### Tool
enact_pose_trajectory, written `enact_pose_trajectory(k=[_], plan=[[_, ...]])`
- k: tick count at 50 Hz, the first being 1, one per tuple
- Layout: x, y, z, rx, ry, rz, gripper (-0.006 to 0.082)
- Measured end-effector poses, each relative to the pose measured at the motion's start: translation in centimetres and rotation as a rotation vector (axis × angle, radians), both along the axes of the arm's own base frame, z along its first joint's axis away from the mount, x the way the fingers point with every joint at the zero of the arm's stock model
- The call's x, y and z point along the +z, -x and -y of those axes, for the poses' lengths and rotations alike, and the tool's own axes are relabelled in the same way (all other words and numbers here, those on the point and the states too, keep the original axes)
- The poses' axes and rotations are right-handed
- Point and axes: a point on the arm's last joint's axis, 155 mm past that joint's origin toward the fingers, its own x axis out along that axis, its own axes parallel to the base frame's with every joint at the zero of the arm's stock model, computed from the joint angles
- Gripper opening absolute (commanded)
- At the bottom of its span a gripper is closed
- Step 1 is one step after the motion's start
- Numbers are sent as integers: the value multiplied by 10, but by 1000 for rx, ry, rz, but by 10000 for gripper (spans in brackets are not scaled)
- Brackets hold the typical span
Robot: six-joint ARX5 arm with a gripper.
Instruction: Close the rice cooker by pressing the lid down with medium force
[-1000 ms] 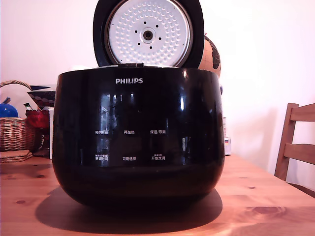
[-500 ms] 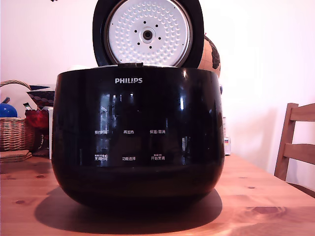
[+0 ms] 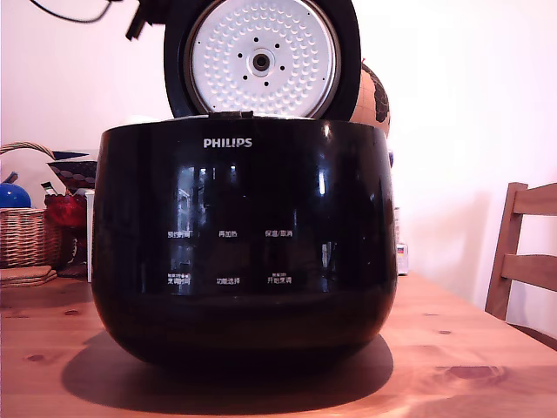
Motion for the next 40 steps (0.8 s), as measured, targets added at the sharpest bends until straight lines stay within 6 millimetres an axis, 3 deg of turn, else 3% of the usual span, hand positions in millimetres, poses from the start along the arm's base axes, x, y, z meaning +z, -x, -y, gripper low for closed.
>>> enact_pose_trajectory(k=[16, 34, 40], plan=[[-13, 17, 5, -34, -4, -94, -21], [-52, 58, -3, -82, -92, -310, -21], [-59, 74, 2, -125, -122, -341, -21]])
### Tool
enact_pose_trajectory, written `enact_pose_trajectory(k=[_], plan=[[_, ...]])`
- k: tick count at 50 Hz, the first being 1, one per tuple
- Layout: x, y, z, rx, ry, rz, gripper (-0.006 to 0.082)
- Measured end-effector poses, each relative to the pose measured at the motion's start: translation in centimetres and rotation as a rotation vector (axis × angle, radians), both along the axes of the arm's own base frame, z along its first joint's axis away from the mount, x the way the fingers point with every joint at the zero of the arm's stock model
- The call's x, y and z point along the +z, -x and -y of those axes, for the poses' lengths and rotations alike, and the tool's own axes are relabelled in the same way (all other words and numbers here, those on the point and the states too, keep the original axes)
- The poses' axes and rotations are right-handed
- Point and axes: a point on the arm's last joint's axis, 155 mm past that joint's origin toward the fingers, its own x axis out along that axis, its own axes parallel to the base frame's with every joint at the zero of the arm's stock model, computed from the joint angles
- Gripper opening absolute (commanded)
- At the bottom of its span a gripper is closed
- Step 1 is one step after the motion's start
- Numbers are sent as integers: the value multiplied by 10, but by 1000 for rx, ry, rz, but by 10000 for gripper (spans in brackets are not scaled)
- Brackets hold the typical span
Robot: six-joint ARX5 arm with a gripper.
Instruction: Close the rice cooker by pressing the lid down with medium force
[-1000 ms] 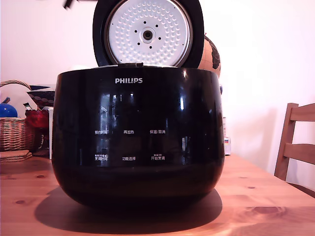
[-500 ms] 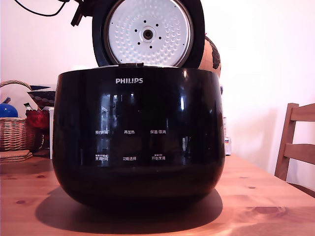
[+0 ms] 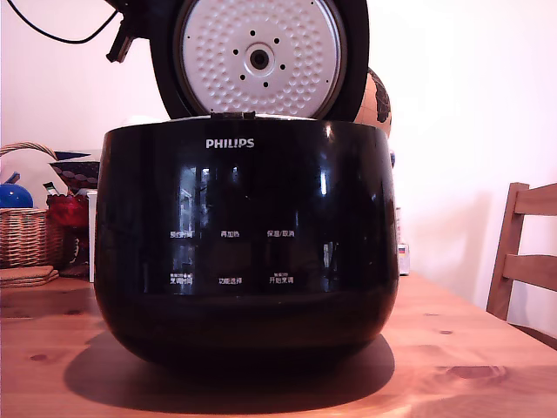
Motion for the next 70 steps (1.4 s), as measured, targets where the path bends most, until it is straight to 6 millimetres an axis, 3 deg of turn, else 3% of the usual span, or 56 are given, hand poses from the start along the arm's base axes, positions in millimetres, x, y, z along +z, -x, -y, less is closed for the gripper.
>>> enact_pose_trajectory(k=[11, 18, 33, 70], plan=[[-3, 25, 37, -110, -25, 28, -21], [-12, 29, 47, -123, -96, 57, -21], [-26, 18, 35, -99, -226, 134, -21], [-26, 15, 32, -100, -239, 150, -21]])
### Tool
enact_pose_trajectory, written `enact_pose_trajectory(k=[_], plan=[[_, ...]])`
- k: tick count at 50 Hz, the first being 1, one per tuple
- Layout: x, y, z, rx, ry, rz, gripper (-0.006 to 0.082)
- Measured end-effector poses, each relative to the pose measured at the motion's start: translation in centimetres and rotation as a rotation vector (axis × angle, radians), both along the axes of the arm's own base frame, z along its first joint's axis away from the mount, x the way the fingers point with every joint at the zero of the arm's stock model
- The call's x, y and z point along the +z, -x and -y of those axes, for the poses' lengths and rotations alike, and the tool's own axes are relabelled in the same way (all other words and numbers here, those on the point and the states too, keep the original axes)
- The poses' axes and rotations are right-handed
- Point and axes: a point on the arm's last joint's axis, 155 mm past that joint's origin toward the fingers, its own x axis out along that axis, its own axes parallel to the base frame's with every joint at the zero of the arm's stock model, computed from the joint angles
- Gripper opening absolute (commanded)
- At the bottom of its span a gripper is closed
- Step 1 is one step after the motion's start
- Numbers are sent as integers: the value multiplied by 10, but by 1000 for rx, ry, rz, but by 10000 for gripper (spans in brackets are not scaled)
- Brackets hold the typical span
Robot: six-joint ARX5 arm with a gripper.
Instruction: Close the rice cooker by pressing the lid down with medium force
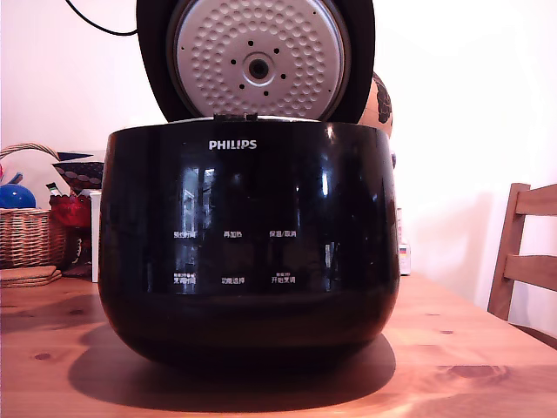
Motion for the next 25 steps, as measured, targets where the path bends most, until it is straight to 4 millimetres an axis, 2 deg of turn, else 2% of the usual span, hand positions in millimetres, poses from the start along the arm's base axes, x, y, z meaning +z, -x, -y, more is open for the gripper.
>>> enact_pose_trajectory(k=[11, 25], plan=[[12, -7, 3, 0, 23, 69, -21], [33, 10, -3, -1, 47, 145, -21]])
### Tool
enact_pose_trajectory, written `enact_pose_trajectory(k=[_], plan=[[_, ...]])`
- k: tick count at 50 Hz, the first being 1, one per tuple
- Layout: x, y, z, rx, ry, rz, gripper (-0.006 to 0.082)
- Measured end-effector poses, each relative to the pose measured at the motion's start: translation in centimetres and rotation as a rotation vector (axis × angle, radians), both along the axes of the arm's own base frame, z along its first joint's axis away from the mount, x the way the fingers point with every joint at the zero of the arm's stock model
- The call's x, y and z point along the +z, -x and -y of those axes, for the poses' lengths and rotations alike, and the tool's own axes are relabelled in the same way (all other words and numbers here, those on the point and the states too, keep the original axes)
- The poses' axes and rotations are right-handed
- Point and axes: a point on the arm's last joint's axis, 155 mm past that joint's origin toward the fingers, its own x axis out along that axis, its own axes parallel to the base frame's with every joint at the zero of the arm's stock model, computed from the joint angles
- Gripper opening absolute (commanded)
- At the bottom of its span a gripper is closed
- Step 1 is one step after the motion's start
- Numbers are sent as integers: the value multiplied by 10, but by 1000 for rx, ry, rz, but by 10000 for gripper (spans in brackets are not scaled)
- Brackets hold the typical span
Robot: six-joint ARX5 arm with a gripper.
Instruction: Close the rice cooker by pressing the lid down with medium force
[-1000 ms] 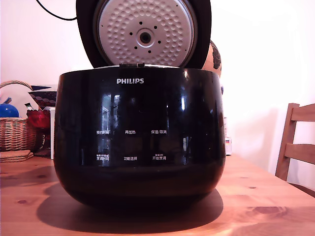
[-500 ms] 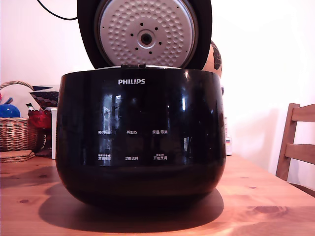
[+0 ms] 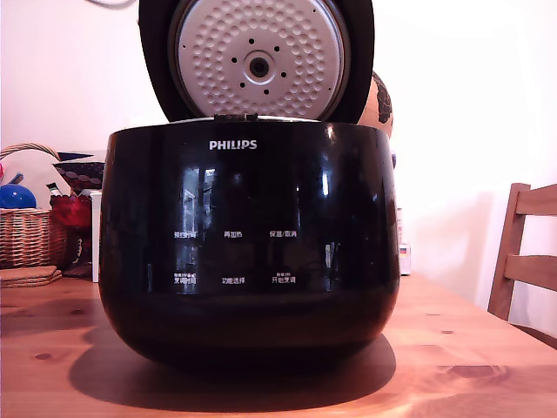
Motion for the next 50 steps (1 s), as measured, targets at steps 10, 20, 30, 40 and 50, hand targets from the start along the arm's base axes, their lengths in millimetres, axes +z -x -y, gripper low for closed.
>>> enact_pose_trajectory(k=[10, 20, 30, 40, 50], plan=[[-12, 19, 5, -23, -18, -11, -21], [-23, 26, 5, -20, -22, -10, -21], [-21, 39, -1, -9, -27, 12, -21], [-17, 52, -3, -6, -5, 31, -21], [-24, 61, -7, -4, -5, 26, -21]])
